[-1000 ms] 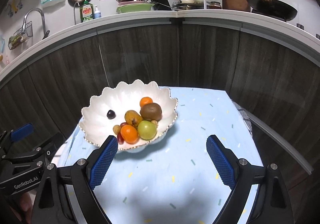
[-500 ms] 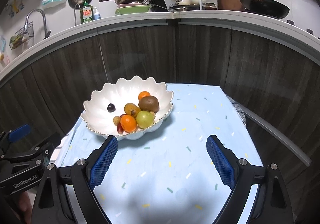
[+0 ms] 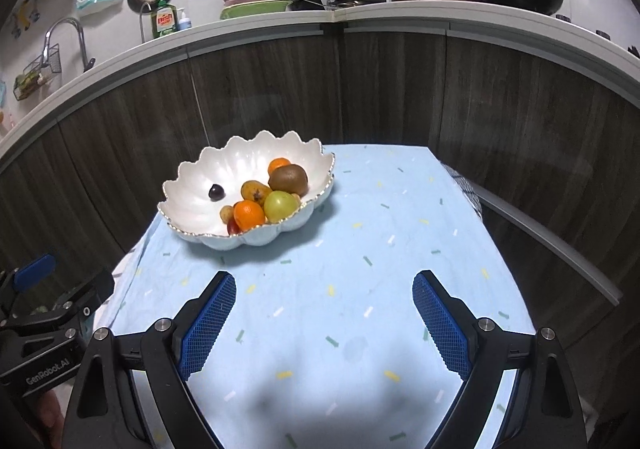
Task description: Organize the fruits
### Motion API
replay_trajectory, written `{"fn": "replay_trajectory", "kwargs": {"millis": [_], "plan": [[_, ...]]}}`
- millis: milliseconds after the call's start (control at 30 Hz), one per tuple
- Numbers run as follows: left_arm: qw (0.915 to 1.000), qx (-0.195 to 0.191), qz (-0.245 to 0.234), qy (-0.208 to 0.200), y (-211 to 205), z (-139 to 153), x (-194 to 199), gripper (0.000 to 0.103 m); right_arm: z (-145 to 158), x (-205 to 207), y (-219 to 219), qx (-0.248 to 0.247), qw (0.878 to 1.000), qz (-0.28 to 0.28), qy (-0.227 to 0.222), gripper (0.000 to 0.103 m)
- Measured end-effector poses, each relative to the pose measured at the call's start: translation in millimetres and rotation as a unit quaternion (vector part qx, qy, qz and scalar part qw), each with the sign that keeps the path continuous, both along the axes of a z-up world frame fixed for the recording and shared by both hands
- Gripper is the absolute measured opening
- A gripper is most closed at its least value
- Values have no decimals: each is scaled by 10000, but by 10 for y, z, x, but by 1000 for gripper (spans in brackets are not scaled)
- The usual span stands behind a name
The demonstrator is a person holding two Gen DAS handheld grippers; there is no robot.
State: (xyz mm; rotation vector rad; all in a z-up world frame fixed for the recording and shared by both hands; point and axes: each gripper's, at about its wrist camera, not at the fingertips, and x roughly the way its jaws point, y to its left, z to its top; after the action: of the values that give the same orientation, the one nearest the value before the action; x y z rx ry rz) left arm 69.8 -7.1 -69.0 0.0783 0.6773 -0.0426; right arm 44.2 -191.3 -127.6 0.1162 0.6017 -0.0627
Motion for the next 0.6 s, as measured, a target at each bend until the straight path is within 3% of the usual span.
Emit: {"fn": "replay_trajectory", "kwargs": {"millis": [600], "plan": [[10000, 19, -53, -7, -13, -18, -55, 100, -34, -88, -49, 18, 10000, -89, 25, 91]]}}
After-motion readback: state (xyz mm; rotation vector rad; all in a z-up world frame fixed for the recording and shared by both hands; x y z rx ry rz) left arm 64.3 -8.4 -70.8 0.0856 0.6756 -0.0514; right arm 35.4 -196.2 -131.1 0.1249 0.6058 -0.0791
